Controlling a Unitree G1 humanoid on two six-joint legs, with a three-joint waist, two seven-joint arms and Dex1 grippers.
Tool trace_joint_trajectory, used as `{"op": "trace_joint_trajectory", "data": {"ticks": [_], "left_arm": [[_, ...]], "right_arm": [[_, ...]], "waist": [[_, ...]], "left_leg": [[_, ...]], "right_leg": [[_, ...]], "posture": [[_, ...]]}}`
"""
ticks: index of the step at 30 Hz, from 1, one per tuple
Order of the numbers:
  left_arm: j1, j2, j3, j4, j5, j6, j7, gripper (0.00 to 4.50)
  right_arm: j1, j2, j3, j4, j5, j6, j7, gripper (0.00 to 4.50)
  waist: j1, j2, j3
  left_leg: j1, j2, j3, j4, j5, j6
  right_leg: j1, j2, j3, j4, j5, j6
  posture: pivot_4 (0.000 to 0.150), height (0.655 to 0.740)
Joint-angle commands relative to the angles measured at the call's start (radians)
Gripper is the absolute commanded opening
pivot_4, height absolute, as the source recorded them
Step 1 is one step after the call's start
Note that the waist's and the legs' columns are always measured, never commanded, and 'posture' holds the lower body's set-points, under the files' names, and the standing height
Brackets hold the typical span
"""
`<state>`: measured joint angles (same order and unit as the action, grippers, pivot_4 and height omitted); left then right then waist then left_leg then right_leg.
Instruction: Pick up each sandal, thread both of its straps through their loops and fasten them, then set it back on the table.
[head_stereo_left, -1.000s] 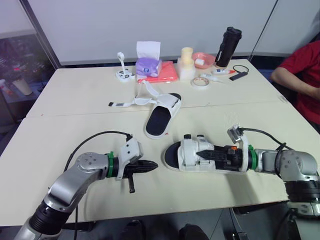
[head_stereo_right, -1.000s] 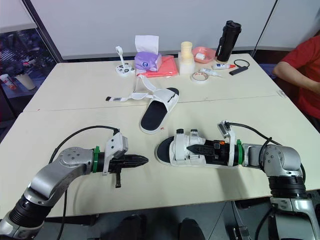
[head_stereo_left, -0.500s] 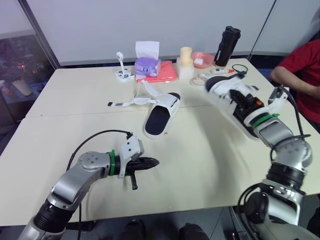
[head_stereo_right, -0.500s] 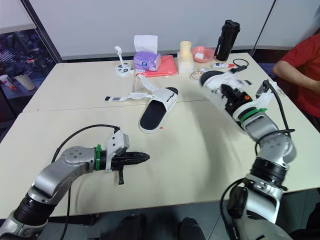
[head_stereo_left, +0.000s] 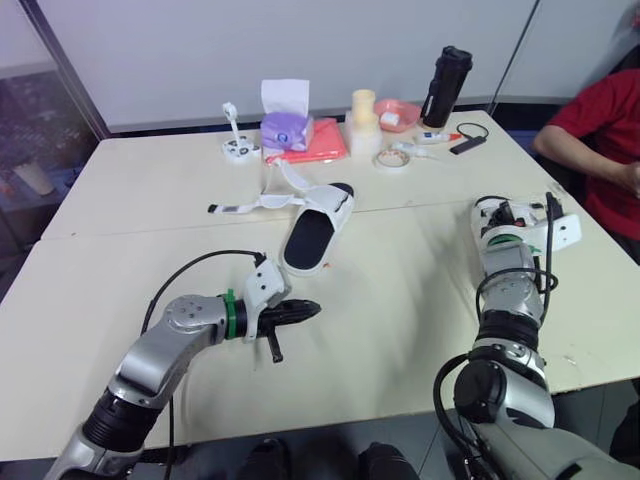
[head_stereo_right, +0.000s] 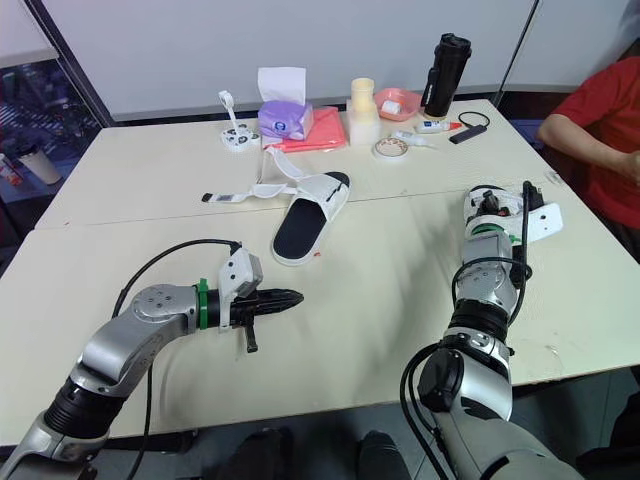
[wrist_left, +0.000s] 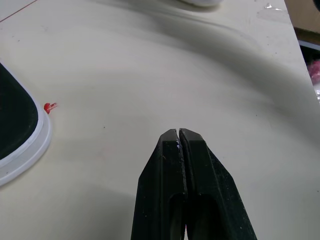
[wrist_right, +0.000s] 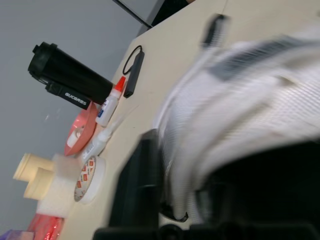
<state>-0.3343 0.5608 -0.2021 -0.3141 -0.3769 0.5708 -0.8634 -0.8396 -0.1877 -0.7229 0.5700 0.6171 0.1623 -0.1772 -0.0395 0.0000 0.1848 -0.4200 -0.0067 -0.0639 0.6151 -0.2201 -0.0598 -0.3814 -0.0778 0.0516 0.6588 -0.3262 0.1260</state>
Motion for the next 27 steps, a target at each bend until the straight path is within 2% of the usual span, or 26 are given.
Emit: {"op": "trace_joint_trajectory", "data": {"ticks": [1, 4, 5, 9, 12, 17, 18, 19, 21, 26, 27], "left_arm": [[-0.017, -0.004, 0.018, -0.016, 0.002, -0.014, 0.008, 0.0], [-0.023, -0.007, 0.016, -0.013, 0.003, -0.014, 0.01, 0.0], [-0.024, -0.008, 0.016, -0.013, 0.004, -0.015, 0.01, 0.0], [-0.029, -0.005, 0.025, -0.009, 0.006, -0.021, 0.016, 0.0], [-0.033, 0.001, 0.046, -0.001, 0.005, -0.027, 0.024, 0.0], [-0.056, -0.002, 0.092, 0.043, 0.006, -0.042, 0.045, 0.0], [-0.065, -0.003, 0.102, 0.06, 0.006, -0.046, 0.048, 0.55], [-0.073, -0.002, 0.111, 0.073, 0.002, -0.047, 0.044, 0.85], [-0.096, 0.003, 0.127, 0.103, -0.005, -0.052, 0.034, 1.78], [-0.168, 0.014, 0.137, 0.211, 0.041, -0.127, 0.028, 4.43], [-0.19, 0.01, 0.137, 0.245, 0.067, -0.159, 0.046, 4.48]], "right_arm": [[-0.006, -0.026, 0.012, -0.028, 0.024, 0.0, 0.019, 2.86], [0.017, -0.031, 0.013, -0.058, 0.03, 0.023, -0.002, 4.36], [0.03, -0.032, 0.016, -0.076, 0.032, 0.038, -0.011, 4.47], [0.141, -0.01, 0.052, -0.267, 0.075, 0.169, -0.039, 4.47], [0.312, 0.014, 0.12, -0.531, 0.124, 0.306, -0.041, 4.47], [0.582, 0.013, 0.214, -0.908, 0.344, 0.507, 0.057, 4.47], [0.627, 0.002, 0.222, -0.959, 0.407, 0.544, 0.084, 4.5], [0.662, -0.01, 0.223, -0.995, 0.472, 0.576, 0.105, 4.5], [0.723, -0.046, 0.219, -1.04, 0.608, 0.631, 0.144, 4.5], [0.8, -0.147, 0.269, -1.09, 0.796, 0.707, 0.244, 4.5], [0.801, -0.16, 0.284, -1.097, 0.816, 0.71, 0.255, 4.5]], "waist": [[-0.005, 0.0, 0.0], [-0.005, 0.0, 0.0], [-0.005, 0.0, 0.0], [-0.003, 0.0, 0.0], [-0.002, 0.0, 0.0], [-0.003, 0.0, -0.001], [-0.004, 0.0, -0.001], [-0.004, 0.0, -0.001], [-0.004, 0.0, -0.001], [0.0, -0.001, -0.001], [-0.001, -0.001, 0.0]], "left_leg": [[0.0, 0.0, 0.0, 0.0, 0.0, 0.0], [0.0, 0.0, 0.0, 0.0, 0.0, 0.0], [0.0, 0.0, 0.0, 0.0, 0.0, 0.0], [0.0, 0.0, 0.0, 0.001, 0.0, 0.0], [0.0, 0.0, 0.0, 0.001, 0.001, 0.0], [0.0, 0.0, 0.0, 0.001, 0.001, 0.0], [0.0, 0.0, 0.0, 0.001, 0.001, 0.0], [0.0, 0.0, 0.0, 0.001, 0.001, 0.0], [0.0, 0.0, 0.0, 0.001, 0.001, 0.001], [0.0, 0.0, -0.001, 0.003, 0.001, 0.001], [0.0, 0.0, -0.001, 0.004, 0.001, 0.001]], "right_leg": [[0.0, 0.0, 0.0, 0.001, 0.0, 0.0], [-0.002, 0.0, 0.0, 0.003, 0.0, 0.0], [-0.002, 0.0, 0.0, 0.004, 0.0, 0.0], [-0.002, 0.0, 0.0, 0.005, 0.0, 0.0], [-0.002, 0.0, 0.0, 0.005, 0.0, 0.0], [-0.003, 0.0, 0.001, 0.006, 0.0, 0.0], [-0.003, 0.0, 0.001, 0.006, 0.0, 0.0], [-0.003, 0.0, 0.001, 0.006, 0.0, 0.0], [-0.003, 0.0, 0.001, 0.006, 0.0, 0.0], [-0.001, 0.0, 0.0, 0.006, 0.0, 0.0], [-0.001, 0.0, 0.0, 0.006, 0.0, 0.0]], "posture": [[0.15, 0.74], [0.15, 0.74], [0.15, 0.74], [0.15, 0.74], [0.15, 0.74], [0.15, 0.74], [0.15, 0.74], [0.15, 0.74], [0.15, 0.74], [0.15, 0.74], [0.15, 0.74]]}}
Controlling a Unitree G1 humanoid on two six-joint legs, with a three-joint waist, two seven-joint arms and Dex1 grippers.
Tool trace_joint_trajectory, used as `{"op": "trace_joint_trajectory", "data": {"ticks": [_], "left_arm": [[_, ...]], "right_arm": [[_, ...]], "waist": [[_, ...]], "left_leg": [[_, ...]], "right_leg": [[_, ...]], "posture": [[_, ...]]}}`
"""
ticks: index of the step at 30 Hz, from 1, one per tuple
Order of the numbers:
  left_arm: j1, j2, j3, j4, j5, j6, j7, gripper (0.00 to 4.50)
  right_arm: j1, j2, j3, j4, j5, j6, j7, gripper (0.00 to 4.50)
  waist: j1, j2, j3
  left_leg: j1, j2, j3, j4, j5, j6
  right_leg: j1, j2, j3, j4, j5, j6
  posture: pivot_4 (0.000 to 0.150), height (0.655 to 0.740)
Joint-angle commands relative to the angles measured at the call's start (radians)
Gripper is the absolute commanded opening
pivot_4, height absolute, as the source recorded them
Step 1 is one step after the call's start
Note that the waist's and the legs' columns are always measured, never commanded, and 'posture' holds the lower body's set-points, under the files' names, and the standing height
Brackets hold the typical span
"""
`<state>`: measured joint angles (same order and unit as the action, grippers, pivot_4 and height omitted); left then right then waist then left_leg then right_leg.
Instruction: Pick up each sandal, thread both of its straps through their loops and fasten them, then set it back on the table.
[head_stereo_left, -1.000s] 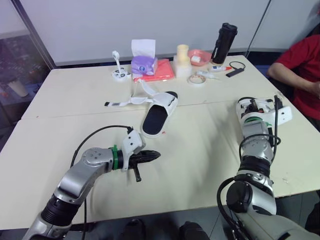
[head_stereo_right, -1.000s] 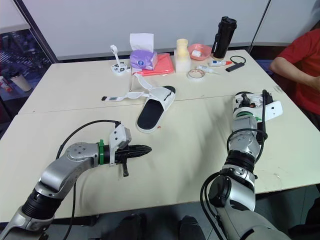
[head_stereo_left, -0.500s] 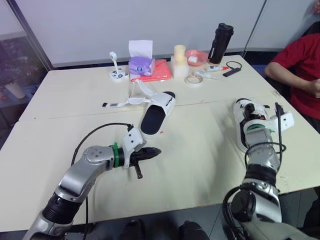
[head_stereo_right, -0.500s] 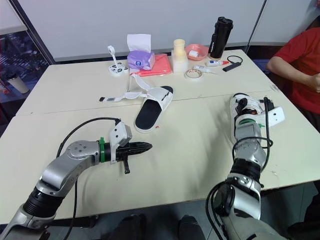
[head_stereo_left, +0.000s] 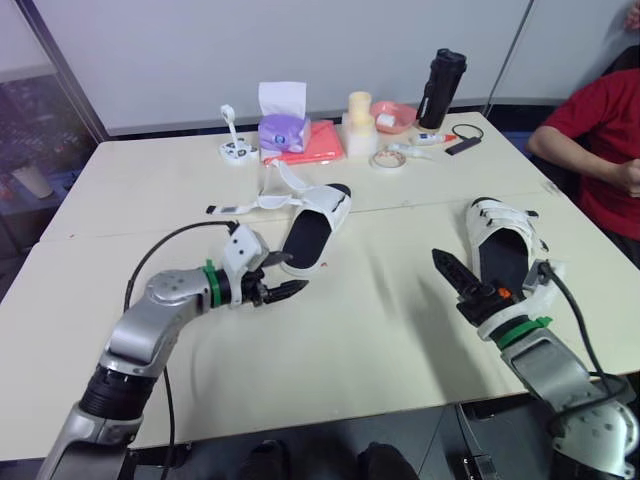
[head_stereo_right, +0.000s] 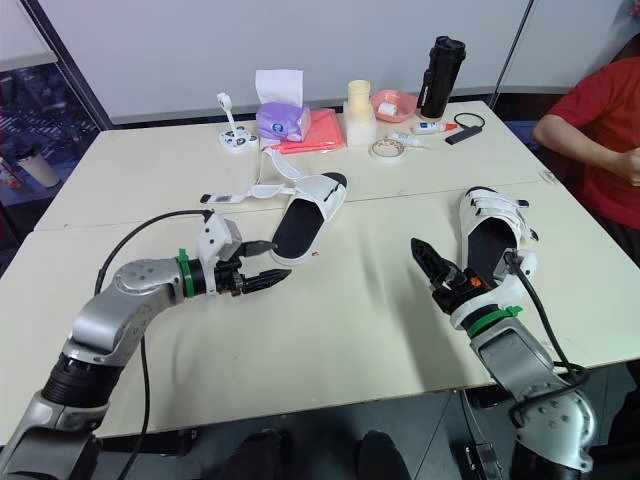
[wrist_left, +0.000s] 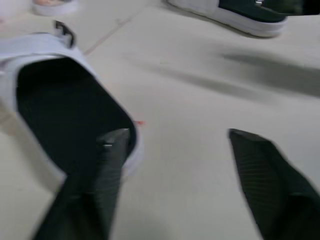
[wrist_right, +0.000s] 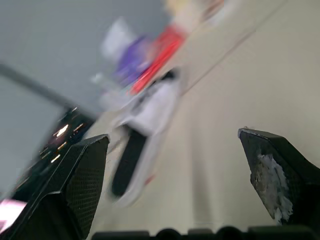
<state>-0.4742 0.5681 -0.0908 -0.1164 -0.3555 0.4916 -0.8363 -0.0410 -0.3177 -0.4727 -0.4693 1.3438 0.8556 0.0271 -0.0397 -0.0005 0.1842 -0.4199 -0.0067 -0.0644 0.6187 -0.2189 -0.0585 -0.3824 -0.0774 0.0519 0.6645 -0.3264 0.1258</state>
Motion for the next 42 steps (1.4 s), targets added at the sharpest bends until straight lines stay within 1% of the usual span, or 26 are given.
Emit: {"op": "trace_joint_trajectory", "data": {"ticks": [1, 5, 7, 9, 11, 14, 18, 22, 26, 29, 30, 32, 34, 35, 38, 39, 42], "left_arm": [[-0.077, -0.003, 0.023, 0.094, 0.079, -0.12, 0.042, 4.48], [-0.167, 0.007, -0.044, 0.278, 0.26, -0.361, 0.089, 4.48], [-0.238, -0.001, -0.102, 0.407, 0.395, -0.53, 0.16, 4.48], [-0.299, -0.014, -0.148, 0.517, 0.494, -0.653, 0.224, 4.48], [-0.352, -0.029, -0.179, 0.616, 0.57, -0.742, 0.287, 4.48], [-0.46, -0.075, -0.246, 0.796, 0.712, -0.842, 0.444, 4.48], [-0.583, -0.149, -0.314, 1.032, 0.838, -0.889, 0.615, 4.48], [-0.68, -0.231, -0.359, 1.228, 0.912, -0.892, 0.751, 4.48], [-0.759, -0.314, -0.411, 1.37, 0.988, -0.844, 0.873, 4.48], [-0.8, -0.361, -0.441, 1.431, 1.026, -0.798, 0.928, 4.48], [-0.811, -0.377, -0.447, 1.446, 1.035, -0.779, 0.944, 4.23], [-0.826, -0.401, -0.468, 1.47, 1.06, -0.744, 0.956, 3.61], [-0.831, -0.413, -0.472, 1.484, 1.07, -0.719, 0.958, 2.64], [-0.831, -0.417, -0.473, 1.488, 1.073, -0.712, 0.958, 2.03], [-0.83, -0.423, -0.479, 1.495, 1.085, -0.699, 0.955, 0.43], [-0.829, -0.423, -0.478, 1.497, 1.086, -0.694, 0.954, 0.05], [-0.828, -0.42, -0.472, 1.498, 1.082, -0.689, 0.952, 0.05]], "right_arm": [[-0.002, -0.04, 0.051, -0.064, 0.102, 0.017, 0.063, 4.5], [-0.041, -0.075, 0.122, -0.065, 0.055, -0.005, 0.103, 4.5], [-0.085, -0.075, 0.15, -0.04, 0.011, -0.031, 0.11, 4.5], [-0.115, -0.073, 0.165, -0.021, -0.015, -0.049, 0.115, 4.5], [-0.136, -0.069, 0.18, -0.007, -0.04, -0.064, 0.12, 4.5], [-0.166, -0.06, 0.202, 0.021, -0.099, -0.095, 0.128, 4.5], [-0.174, -0.045, 0.222, 0.036, -0.154, -0.126, 0.138, 4.5], [-0.169, -0.024, 0.231, 0.042, -0.191, -0.155, 0.138, 4.5], [-0.164, 0.003, 0.237, 0.046, -0.226, -0.179, 0.132, 4.5], [-0.165, 0.025, 0.241, 0.044, -0.249, -0.195, 0.123, 4.5], [-0.164, 0.033, 0.242, 0.042, -0.256, -0.2, 0.118, 4.5], [-0.159, 0.049, 0.243, 0.03, -0.265, -0.21, 0.106, 4.5], [-0.148, 0.06, 0.243, 0.014, -0.272, -0.215, 0.095, 4.5], [-0.14, 0.065, 0.241, 0.006, -0.275, -0.217, 0.09, 4.5], [-0.112, 0.073, 0.237, -0.019, -0.279, -0.224, 0.077, 4.5], [-0.106, 0.075, 0.236, -0.025, -0.28, -0.227, 0.073, 4.5], [-0.098, 0.075, 0.234, -0.032, -0.28, -0.235, 0.063, 4.5]], "waist": [[-0.001, -0.001, 0.0], [0.0, -0.001, 0.0], [0.002, -0.001, 0.0], [0.007, -0.002, 0.0], [0.016, -0.003, 0.0], [0.029, -0.003, 0.001], [0.03, -0.004, 0.001], [0.027, -0.005, 0.001], [0.027, -0.005, 0.001], [0.027, -0.005, 0.001], [0.026, -0.005, 0.001], [0.026, -0.005, 0.001], [0.026, -0.005, 0.001], [0.026, -0.005, 0.001], [0.026, -0.005, 0.001], [0.027, -0.005, 0.001], [0.027, -0.005, 0.001]], "left_leg": [[0.0, 0.0, 0.0, 0.0, 0.0, 0.0], [0.0, 0.0, 0.0, 0.001, 0.0, 0.0], [0.0, 0.0, 0.0, 0.001, 0.0, 0.0], [0.0, 0.0, 0.0, 0.001, 0.0, 0.0], [-0.002, -0.001, -0.001, 0.003, 0.0, 0.0], [-0.007, -0.001, -0.001, 0.006, 0.0, 0.0], [-0.009, -0.002, -0.002, 0.01, -0.001, 0.001], [-0.009, -0.002, -0.002, 0.01, -0.001, 0.001], [-0.01, -0.002, -0.001, 0.01, -0.001, 0.001], [-0.01, -0.002, -0.001, 0.01, -0.001, 0.001], [-0.01, -0.002, -0.001, 0.01, -0.001, 0.001], [-0.01, -0.002, -0.001, 0.01, -0.001, 0.001], [-0.01, -0.002, -0.001, 0.01, -0.001, 0.001], [-0.01, -0.002, -0.001, 0.01, -0.001, 0.001], [-0.01, -0.002, -0.001, 0.01, -0.001, 0.001], [-0.01, -0.002, -0.001, 0.01, -0.001, 0.001], [-0.01, -0.002, -0.001, 0.011, -0.001, 0.001]], "right_leg": [[0.0, 0.0, 0.0, 0.0, 0.0, 0.0], [0.0, 0.001, 0.0, 0.0, 0.0, 0.0], [0.0, 0.0, 0.0, 0.0, 0.0, 0.0], [0.0, 0.001, 0.0, 0.0, 0.0, 0.0], [0.0, 0.0, -0.001, 0.0, 0.0, 0.0], [-0.004, 0.001, -0.001, 0.001, 0.0, 0.0], [-0.005, 0.0, -0.001, 0.002, 0.001, 0.002], [-0.005, 0.0, -0.001, 0.002, 0.001, 0.002], [-0.006, 0.0, -0.001, 0.003, 0.001, 0.002], [-0.007, 0.0, -0.001, 0.003, 0.001, 0.002], [-0.007, 0.0, -0.001, 0.003, 0.001, 0.002], [-0.007, 0.0, -0.001, 0.003, 0.001, 0.002], [-0.007, 0.0, -0.001, 0.003, 0.001, 0.002], [-0.007, 0.0, -0.001, 0.003, 0.001, 0.002], [-0.007, 0.0, -0.001, 0.003, 0.001, 0.002], [-0.007, 0.0, -0.001, 0.003, 0.001, 0.002], [-0.007, 0.0, -0.001, 0.004, 0.001, 0.002]], "posture": [[0.15, 0.74], [0.15, 0.74], [0.15, 0.74], [0.15, 0.74], [0.15, 0.74], [0.15, 0.74], [0.15, 0.74], [0.15, 0.74], [0.15, 0.74], [0.15, 0.74], [0.15, 0.74], [0.15, 0.74], [0.15, 0.74], [0.15, 0.74], [0.15, 0.74], [0.15, 0.74], [0.15, 0.74]]}}
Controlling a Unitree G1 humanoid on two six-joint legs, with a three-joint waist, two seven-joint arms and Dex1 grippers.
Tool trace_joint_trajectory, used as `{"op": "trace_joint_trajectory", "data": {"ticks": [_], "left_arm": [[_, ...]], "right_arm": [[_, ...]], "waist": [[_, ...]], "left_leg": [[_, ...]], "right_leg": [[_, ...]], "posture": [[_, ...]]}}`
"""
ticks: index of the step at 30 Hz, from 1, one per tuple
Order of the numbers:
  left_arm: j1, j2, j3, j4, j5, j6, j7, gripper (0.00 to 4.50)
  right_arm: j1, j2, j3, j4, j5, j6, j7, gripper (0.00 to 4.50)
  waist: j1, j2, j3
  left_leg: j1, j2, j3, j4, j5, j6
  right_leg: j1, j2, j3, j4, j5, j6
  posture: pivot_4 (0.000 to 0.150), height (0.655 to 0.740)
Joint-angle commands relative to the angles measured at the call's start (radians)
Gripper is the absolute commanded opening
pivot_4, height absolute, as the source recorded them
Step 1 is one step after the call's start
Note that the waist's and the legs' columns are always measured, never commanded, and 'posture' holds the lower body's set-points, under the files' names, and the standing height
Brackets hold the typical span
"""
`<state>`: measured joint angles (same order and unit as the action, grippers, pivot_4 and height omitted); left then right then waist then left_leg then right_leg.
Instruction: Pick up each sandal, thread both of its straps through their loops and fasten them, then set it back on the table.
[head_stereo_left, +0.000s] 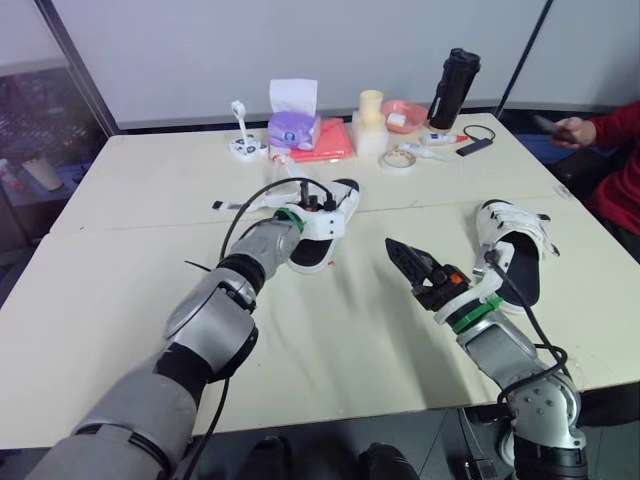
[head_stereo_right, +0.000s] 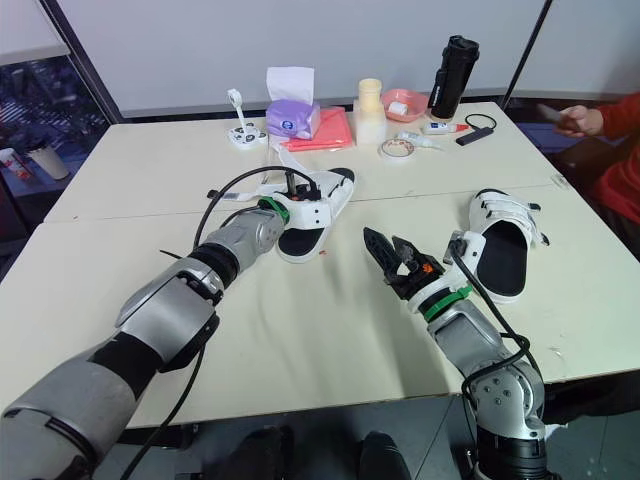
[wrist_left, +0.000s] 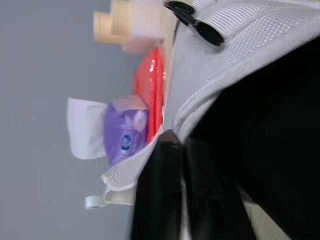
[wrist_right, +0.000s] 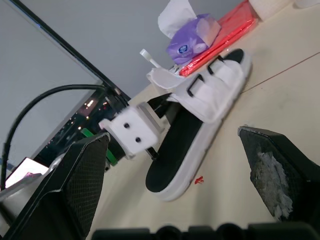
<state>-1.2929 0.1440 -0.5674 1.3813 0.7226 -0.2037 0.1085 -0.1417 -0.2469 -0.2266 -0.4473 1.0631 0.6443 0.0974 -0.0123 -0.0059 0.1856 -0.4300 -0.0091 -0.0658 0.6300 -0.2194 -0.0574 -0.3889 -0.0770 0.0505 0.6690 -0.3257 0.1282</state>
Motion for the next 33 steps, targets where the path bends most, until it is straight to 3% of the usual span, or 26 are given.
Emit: {"op": "trace_joint_trajectory", "data": {"ticks": [1, 7, 13, 20, 27, 33], "left_arm": [[-0.009, 0.008, 0.004, 0.0, 0.005, 0.002, 0.011, 0.05], [-0.01, 0.049, -0.049, -0.024, 0.062, -0.121, 0.063, 0.05], [0.0, 0.18, -0.185, -0.079, 0.188, -0.44, 0.143, 0.05], [-0.01, 0.369, -0.373, -0.243, 0.413, -0.802, 0.46, 0.05], [0.004, 0.49, -0.517, -0.386, 0.636, -0.887, 0.82, 0.05], [0.02, 0.494, -0.528, -0.399, 0.658, -0.927, 0.859, 0.05]], "right_arm": [[0.003, 0.004, -0.013, -0.054, 0.0, -0.025, -0.009, 4.5], [-0.001, -0.017, -0.027, -0.04, 0.005, -0.028, 0.002, 4.5], [-0.004, -0.103, -0.084, -0.012, 0.047, -0.002, 0.065, 4.5], [-0.019, -0.2, -0.125, 0.052, 0.073, 0.036, 0.147, 4.5], [0.005, -0.267, -0.11, 0.039, 0.087, 0.1, 0.234, 4.5], [0.016, -0.309, -0.11, 0.057, 0.058, 0.12, 0.282, 4.5]], "waist": [[-0.001, 0.0, 0.0], [0.0, 0.0, 0.0], [-0.002, 0.0, 0.0], [0.001, -0.002, 0.001], [0.001, -0.003, 0.001], [0.002, -0.003, 0.001]], "left_leg": [[0.0, 0.0, 0.0, 0.0, 0.0, 0.0], [0.0, 0.0, 0.0, 0.0, 0.0, 0.0], [0.0, 0.0, 0.0, -0.001, 0.0, 0.0], [0.0, 0.0, 0.0, -0.001, 0.0, 0.0], [0.0, 0.0, 0.001, 0.0, 0.0, 0.0], [0.0, 0.0, 0.001, 0.001, 0.0, 0.0]], "right_leg": [[0.0, 0.0, 0.0, 0.0, 0.0, 0.0], [0.0, 0.0, 0.0, 0.001, 0.0, 0.0], [-0.001, 0.0, 0.0, 0.0, 0.0, 0.0], [-0.001, 0.0, 0.001, 0.0, 0.0, 0.0], [-0.001, 0.0, 0.001, 0.0, 0.0, 0.0], [-0.001, 0.0, 0.0, 0.001, 0.0, 0.0]], "posture": [[0.15, 0.74], [0.15, 0.74], [0.15, 0.74], [0.15, 0.74], [0.15, 0.74], [0.15, 0.74]]}}
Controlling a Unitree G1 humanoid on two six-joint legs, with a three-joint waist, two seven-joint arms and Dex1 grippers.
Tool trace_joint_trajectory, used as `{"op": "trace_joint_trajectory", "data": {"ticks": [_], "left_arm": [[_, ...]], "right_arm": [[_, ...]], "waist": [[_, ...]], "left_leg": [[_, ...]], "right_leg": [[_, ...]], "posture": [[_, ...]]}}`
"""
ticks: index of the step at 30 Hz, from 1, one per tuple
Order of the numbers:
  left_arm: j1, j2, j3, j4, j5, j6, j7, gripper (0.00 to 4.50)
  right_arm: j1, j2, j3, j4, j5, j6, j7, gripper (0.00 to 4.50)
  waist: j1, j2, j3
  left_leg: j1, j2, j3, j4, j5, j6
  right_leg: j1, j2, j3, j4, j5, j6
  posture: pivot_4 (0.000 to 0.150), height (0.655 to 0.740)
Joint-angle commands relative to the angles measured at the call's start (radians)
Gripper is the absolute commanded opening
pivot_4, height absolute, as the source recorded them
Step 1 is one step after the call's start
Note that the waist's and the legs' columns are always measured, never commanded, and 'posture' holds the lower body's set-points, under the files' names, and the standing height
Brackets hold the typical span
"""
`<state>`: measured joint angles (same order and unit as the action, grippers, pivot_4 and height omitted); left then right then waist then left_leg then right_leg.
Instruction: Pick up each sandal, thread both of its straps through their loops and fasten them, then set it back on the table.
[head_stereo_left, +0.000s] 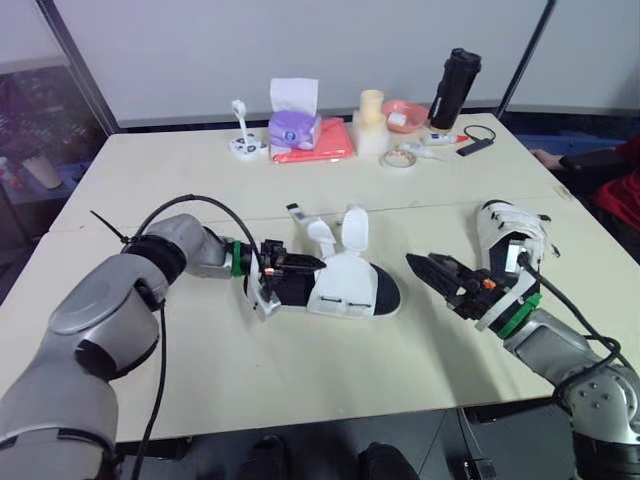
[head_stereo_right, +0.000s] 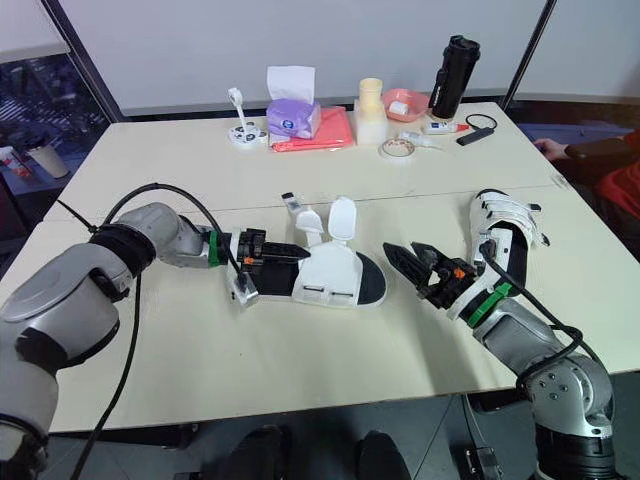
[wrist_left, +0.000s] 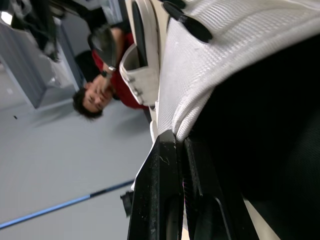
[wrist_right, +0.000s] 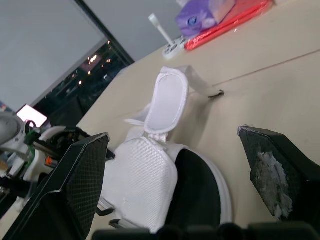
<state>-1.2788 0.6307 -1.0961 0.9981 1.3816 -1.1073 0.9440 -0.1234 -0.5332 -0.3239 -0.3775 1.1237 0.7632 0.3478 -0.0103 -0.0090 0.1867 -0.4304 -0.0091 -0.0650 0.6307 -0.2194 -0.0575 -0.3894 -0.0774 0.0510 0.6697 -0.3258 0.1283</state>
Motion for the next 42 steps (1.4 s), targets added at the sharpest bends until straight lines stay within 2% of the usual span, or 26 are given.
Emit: {"op": "trace_joint_trajectory", "data": {"ticks": [1, 7, 14, 18, 25, 30, 36, 37, 39, 42], "left_arm": [[0.01, 0.005, 0.003, -0.015, -0.003, -0.028, 0.018, 0.05], [0.044, -0.005, 0.089, 0.001, -0.144, -0.127, -0.143, 0.05], [0.112, 0.02, 0.223, -0.011, -0.424, -0.244, -0.506, 0.05], [0.167, 0.024, 0.297, -0.053, -0.618, -0.213, -0.748, 0.05], [0.3, 0.044, 0.407, -0.249, -0.907, -0.045, -1.12, 0.05], [0.379, 0.044, 0.479, -0.371, -0.977, 0.063, -1.264, 0.05], [0.425, 0.026, 0.531, -0.404, -1.006, 0.104, -1.352, 0.05], [0.433, 0.023, 0.539, -0.406, -1.024, 0.106, -1.371, 0.62], [0.451, 0.016, 0.556, -0.415, -1.076, 0.115, -1.414, 1.39], [0.481, 0.017, 0.58, -0.441, -1.139, 0.129, -1.475, 2.98]], "right_arm": [[-0.002, -0.028, -0.011, -0.007, -0.011, 0.002, 0.041, 4.5], [-0.003, -0.039, 0.004, 0.007, -0.048, 0.004, 0.077, 4.5], [0.003, -0.005, 0.012, 0.008, -0.063, -0.004, 0.078, 4.5], [-0.005, 0.021, 0.003, 0.016, -0.058, -0.008, 0.066, 4.5], [-0.005, 0.031, 0.004, 0.027, -0.081, -0.013, 0.075, 4.5], [-0.013, 0.033, 0.006, 0.042, -0.095, -0.016, 0.084, 4.5], [-0.016, 0.014, 0.021, 0.051, -0.131, -0.012, 0.116, 4.5], [-0.018, 0.006, 0.025, 0.052, -0.141, -0.011, 0.127, 4.5], [-0.023, -0.014, 0.034, 0.056, -0.163, -0.009, 0.151, 4.5], [-0.042, -0.049, 0.042, 0.07, -0.189, -0.005, 0.183, 4.5]], "waist": [[0.0, 0.0, 0.0], [-0.001, -0.001, 0.0], [-0.002, 0.0, 0.0], [-0.003, 0.0, 0.0], [-0.006, 0.0, -0.001], [-0.005, 0.0, -0.001], [-0.005, 0.0, -0.001], [-0.005, 0.0, -0.001], [-0.006, 0.0, -0.001], [-0.006, 0.0, -0.001]], "left_leg": [[0.0, 0.0, 0.0, 0.0, 0.0, 0.0], [0.0, 0.0, 0.0, 0.0, 0.0, 0.0], [0.0, 0.0, 0.0, 0.0, 0.0, 0.0], [0.0, 0.0, 0.0, 0.0, 0.0, 0.0], [0.0, 0.0, 0.0, 0.001, 0.0, 0.0], [0.0, 0.0, 0.0, 0.002, 0.0, 0.0], [0.001, 0.0, -0.001, 0.003, 0.0, 0.0], [0.001, 0.0, -0.001, 0.003, 0.0, 0.0], [0.001, 0.0, 0.0, 0.003, 0.0, 0.0], [0.001, 0.0, -0.001, 0.003, 0.0, 0.0]], "right_leg": [[0.0, 0.0, 0.0, 0.0, 0.0, 0.0], [0.0, 0.0, 0.0, 0.0, 0.0, 0.0], [0.0, 0.0, 0.0, 0.0, 0.0, 0.0], [0.0, 0.0, 0.0, 0.001, 0.0, 0.0], [0.0, 0.0, 0.0, 0.002, 0.0, 0.0], [0.0, 0.0, 0.0, 0.003, 0.0, 0.0], [0.0, 0.0, 0.0, 0.005, 0.0, 0.0], [0.0, 0.0, 0.0, 0.005, 0.0, 0.0], [0.0, 0.0, 0.0, 0.005, 0.0, 0.0], [0.0, 0.0, 0.0, 0.006, 0.0, 0.0]], "posture": [[0.15, 0.74], [0.15, 0.74], [0.15, 0.74], [0.15, 0.74], [0.15, 0.74], [0.15, 0.74], [0.15, 0.74], [0.15, 0.74], [0.15, 0.74], [0.15, 0.74]]}}
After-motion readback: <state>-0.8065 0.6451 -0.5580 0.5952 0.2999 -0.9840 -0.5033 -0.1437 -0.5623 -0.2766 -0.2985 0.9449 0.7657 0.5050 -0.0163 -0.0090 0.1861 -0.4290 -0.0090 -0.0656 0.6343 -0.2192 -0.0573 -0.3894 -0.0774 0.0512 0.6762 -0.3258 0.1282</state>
